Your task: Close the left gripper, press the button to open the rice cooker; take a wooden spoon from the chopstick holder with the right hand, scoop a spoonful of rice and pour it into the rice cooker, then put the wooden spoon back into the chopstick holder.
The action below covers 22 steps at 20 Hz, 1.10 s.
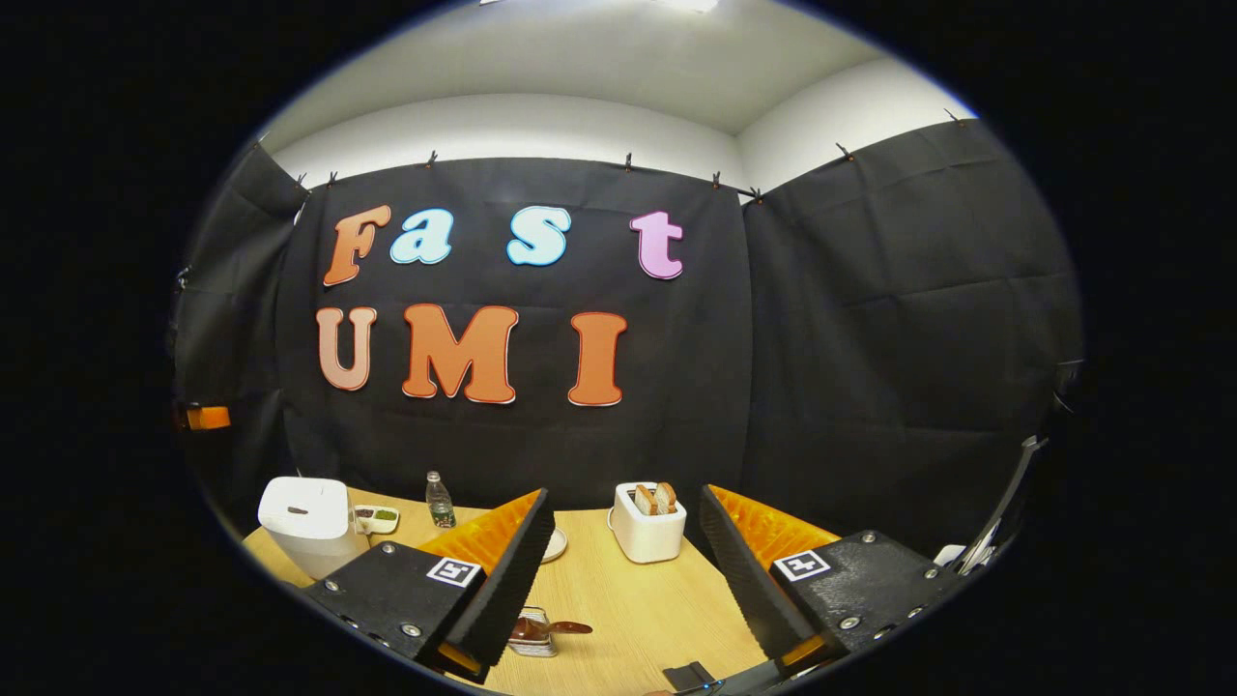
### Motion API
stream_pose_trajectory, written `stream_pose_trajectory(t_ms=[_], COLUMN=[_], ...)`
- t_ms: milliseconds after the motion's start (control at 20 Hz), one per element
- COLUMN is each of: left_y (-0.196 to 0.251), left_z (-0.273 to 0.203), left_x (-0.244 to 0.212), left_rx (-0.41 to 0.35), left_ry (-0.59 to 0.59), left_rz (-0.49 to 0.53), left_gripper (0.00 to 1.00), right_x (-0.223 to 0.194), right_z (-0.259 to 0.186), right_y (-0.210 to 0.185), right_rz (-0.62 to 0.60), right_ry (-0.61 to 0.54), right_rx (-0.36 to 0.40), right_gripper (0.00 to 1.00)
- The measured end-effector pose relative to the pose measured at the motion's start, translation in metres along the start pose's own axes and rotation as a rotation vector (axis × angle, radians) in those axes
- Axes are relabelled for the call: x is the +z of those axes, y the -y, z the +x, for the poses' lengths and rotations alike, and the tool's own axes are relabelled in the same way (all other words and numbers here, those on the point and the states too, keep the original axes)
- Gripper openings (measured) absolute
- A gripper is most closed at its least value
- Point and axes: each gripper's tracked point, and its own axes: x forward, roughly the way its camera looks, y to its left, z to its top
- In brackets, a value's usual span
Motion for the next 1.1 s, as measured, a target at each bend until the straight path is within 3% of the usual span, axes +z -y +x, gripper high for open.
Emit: stream_pose_trajectory(t_ms=[300, 550, 900, 1100], left_y=[-0.014, -0.035, -0.055, -0.055], left_z=[0.068, 0.097, 0.114, 0.115], left_x=[-0.072, -0.125, -0.175, -0.179], left_rx=[-0.008, 0.016, 0.044, 0.015], left_ry=[-0.154, -0.253, -0.351, -0.378], left_rz=[0.05, 0.105, 0.046, 0.007], left_gripper=[0.04, 0.04, 0.04, 0.04], right_x=[-0.008, -0.038, -0.076, -0.083], right_z=[0.009, 0.02, 0.023, 0.022], right_y=[0.009, 0.017, 0.01, 0.0], right_rz=[-0.004, -0.04, -0.062, -0.063], right_ry=[0.0, -0.069, -0.156, -0.164], right_rx=[-0.017, -0.04, -0.033, -0.016], right_gripper=[0.95, 0.94, 0.95, 0.95])
